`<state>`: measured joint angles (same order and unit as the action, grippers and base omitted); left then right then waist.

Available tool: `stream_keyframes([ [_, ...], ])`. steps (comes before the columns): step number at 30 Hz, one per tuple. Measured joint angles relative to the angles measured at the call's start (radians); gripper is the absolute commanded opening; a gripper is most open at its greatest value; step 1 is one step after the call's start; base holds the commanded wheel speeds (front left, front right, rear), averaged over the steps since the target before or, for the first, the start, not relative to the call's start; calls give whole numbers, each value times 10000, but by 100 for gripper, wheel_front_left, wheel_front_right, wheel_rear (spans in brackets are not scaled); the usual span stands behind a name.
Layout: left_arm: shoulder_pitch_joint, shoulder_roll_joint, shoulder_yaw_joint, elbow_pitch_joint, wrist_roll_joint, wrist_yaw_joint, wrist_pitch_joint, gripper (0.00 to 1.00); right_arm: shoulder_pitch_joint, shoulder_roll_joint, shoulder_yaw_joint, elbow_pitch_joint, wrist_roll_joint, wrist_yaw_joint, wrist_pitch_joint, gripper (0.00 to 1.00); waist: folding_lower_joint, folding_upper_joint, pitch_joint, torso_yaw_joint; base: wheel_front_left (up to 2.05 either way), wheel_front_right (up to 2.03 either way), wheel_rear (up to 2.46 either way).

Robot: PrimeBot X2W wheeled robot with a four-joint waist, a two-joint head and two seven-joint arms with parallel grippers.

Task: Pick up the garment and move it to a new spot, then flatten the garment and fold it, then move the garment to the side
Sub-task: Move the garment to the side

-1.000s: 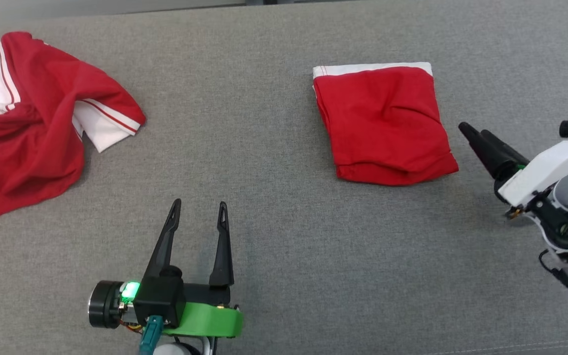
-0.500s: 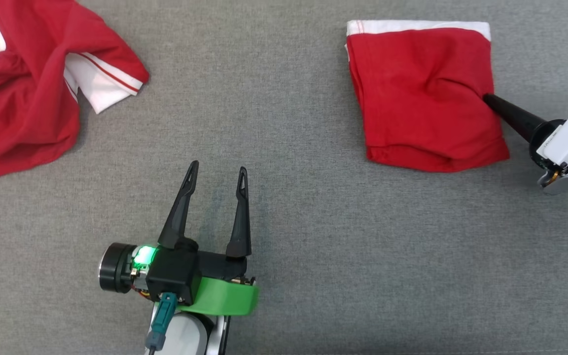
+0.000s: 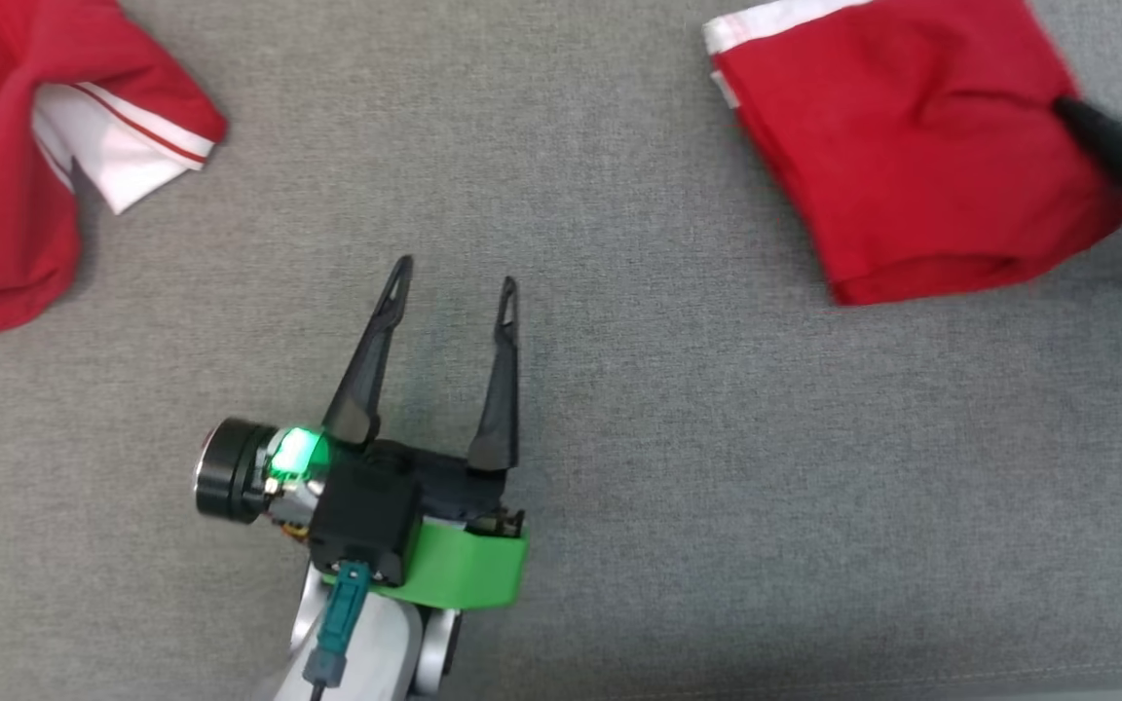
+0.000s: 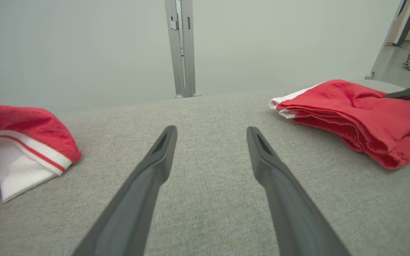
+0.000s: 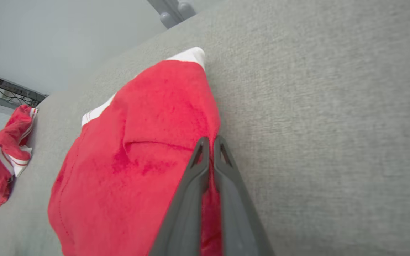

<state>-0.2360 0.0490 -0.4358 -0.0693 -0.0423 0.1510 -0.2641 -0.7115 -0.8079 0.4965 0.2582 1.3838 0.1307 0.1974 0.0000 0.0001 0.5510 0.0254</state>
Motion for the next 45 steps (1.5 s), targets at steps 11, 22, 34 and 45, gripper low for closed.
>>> stream_keyframes([
  [11, -1048, 86, -869, -1551, 867, 84, -2, 100, -807, -1881, -36, 587, -1081, 2, -2353, 0, 1, 0, 1186, -593, 0, 0, 0],
  [22, -1644, 706, -1256, -2194, 1156, 297, 0, 100, -1797, -2949, -58, 1755, -1452, 4, -3607, 0, 1, 0, 2343, -1072, 0, 0, 0],
  [34, -1963, 1039, -1561, -2201, 1126, 711, 0, 100, -2790, -3321, 134, 3356, -1206, 8, -3607, 76, 1, 0, 2709, -931, 0, 0, 0],
  [45, -1876, 1055, -1664, -1812, 573, 1231, -2, 100, -3290, -1323, 1104, 4004, -3062, 8, -4548, 100, 1, 0, 1642, -783, 0, 0, 0],
])
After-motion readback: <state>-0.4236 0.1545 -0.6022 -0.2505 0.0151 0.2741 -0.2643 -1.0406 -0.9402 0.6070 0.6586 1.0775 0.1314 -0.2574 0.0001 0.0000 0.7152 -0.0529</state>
